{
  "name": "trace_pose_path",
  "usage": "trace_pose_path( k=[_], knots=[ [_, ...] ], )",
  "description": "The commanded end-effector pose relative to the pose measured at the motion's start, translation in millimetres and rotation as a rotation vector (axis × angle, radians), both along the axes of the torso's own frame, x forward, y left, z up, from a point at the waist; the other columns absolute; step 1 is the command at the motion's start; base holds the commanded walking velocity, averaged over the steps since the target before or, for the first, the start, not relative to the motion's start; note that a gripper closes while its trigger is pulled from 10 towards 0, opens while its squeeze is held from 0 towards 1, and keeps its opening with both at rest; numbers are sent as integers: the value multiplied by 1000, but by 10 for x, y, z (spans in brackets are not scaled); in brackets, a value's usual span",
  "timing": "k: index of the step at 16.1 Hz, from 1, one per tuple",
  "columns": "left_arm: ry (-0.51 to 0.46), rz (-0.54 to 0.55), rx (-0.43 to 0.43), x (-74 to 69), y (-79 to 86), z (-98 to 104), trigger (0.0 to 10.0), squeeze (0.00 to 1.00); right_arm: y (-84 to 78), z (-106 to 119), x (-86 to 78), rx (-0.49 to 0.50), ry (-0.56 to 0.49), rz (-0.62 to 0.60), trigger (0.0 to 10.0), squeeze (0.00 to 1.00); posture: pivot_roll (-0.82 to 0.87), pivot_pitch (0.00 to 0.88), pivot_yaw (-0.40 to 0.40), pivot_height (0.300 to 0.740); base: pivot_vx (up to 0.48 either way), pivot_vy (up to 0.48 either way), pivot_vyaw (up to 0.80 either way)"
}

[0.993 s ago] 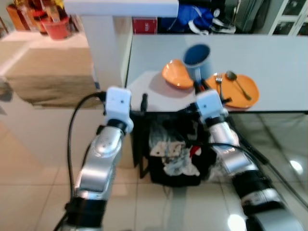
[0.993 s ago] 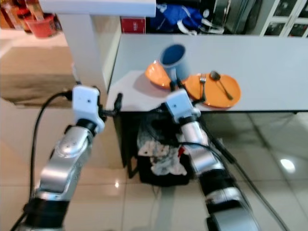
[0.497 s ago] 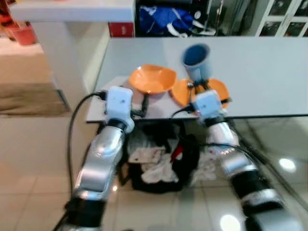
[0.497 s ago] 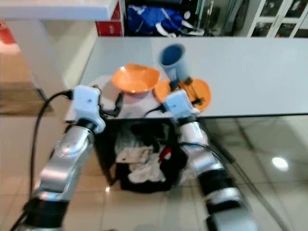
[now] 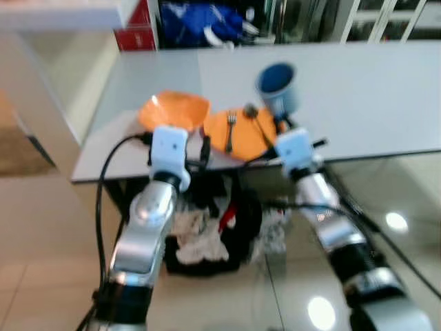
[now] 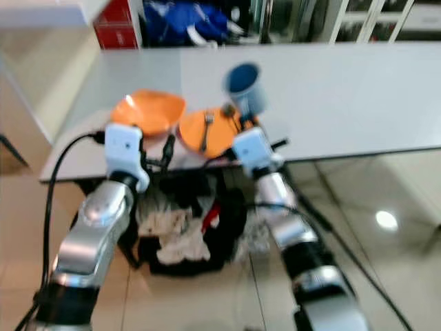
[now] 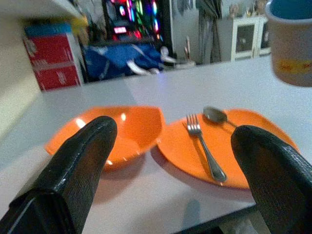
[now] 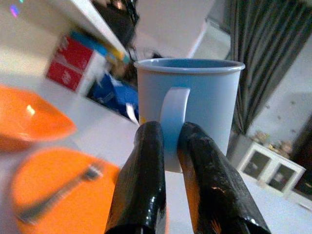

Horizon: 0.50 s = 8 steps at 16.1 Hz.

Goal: Setting the table

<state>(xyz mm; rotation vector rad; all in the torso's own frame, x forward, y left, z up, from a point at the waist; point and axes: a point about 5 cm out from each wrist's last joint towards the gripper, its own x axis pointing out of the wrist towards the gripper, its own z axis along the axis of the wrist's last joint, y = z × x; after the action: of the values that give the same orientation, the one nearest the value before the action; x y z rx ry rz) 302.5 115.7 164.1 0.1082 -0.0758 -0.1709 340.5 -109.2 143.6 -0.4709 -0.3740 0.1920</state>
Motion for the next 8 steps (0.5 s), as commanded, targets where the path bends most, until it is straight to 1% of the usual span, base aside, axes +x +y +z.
trace_pose_path(
  k=[1, 8],
  knots=[
    [-23, 0, 3, 7, 15, 49, 10000, 0, 3, 87, 16, 5, -36, 9, 0, 0, 7, 0, 25, 740, 465, 0, 0],
    [-15, -15, 16, 2, -16, 37, 10000, 0, 12, 88, 15, 5, -35, 12, 0, 0, 6, 0, 23, 740, 468, 0, 0]
  ],
)
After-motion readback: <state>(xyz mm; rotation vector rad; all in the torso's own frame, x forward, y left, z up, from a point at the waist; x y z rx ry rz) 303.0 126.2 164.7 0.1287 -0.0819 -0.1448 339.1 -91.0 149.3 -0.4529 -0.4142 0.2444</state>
